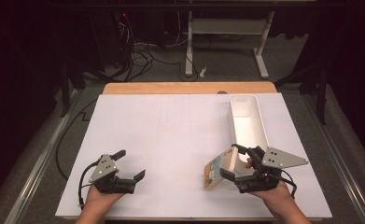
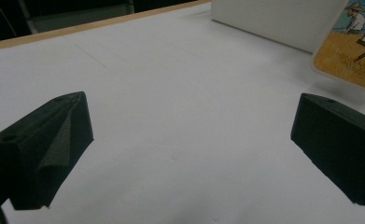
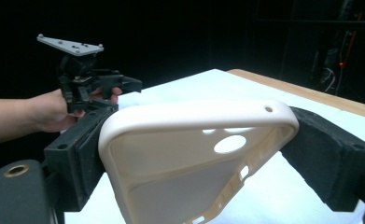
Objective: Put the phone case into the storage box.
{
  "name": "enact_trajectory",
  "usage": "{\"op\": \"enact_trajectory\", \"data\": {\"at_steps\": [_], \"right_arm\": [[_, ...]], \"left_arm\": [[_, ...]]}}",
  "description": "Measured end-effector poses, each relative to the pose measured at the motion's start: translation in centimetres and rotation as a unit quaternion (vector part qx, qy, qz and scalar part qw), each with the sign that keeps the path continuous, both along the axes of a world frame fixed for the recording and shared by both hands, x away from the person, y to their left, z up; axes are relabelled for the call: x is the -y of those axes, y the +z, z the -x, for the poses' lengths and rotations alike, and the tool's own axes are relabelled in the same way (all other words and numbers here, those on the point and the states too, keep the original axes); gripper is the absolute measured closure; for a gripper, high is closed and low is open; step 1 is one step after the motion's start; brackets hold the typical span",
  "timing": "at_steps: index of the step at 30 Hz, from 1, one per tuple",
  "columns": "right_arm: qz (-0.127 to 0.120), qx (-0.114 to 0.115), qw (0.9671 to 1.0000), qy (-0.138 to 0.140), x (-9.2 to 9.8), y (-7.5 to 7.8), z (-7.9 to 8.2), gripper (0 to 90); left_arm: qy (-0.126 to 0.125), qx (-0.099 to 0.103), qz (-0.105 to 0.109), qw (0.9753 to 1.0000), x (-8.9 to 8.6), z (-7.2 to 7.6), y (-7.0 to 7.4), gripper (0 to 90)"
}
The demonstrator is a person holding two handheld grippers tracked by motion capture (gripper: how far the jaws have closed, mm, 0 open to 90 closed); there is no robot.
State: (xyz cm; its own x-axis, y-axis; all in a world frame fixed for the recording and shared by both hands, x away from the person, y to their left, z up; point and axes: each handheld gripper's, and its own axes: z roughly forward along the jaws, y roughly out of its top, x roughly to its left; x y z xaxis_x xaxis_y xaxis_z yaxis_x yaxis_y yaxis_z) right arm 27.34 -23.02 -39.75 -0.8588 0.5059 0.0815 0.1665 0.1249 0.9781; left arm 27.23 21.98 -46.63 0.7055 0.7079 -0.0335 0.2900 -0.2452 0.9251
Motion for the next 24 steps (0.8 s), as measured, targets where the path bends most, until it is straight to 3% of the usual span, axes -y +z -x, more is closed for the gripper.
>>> {"op": "enact_trajectory", "data": {"at_steps": [6, 9, 24], "right_arm": [[0.003, 0.005, 0.9998, -0.019, 0.33, 0.06, 0.15, 13.0], [0.006, 0.007, 0.9996, -0.026, 0.4, 0.04, 0.2, 13.0], [0.028, 0.024, 0.9961, -0.08, 0.12, 0.0, 0.4, 12.9]], "left_arm": [[-0.003, 0.002, -0.001, 1.0, 0.21, 0.1, 0.0, 0.3], [-0.004, -0.014, -0.001, 0.9999, 0.19, 0.02, 0.04, 0.6], [0.004, 0.0, 0.003, 1.0, 0.23, 0.22, 0.2, 0.3]]}}
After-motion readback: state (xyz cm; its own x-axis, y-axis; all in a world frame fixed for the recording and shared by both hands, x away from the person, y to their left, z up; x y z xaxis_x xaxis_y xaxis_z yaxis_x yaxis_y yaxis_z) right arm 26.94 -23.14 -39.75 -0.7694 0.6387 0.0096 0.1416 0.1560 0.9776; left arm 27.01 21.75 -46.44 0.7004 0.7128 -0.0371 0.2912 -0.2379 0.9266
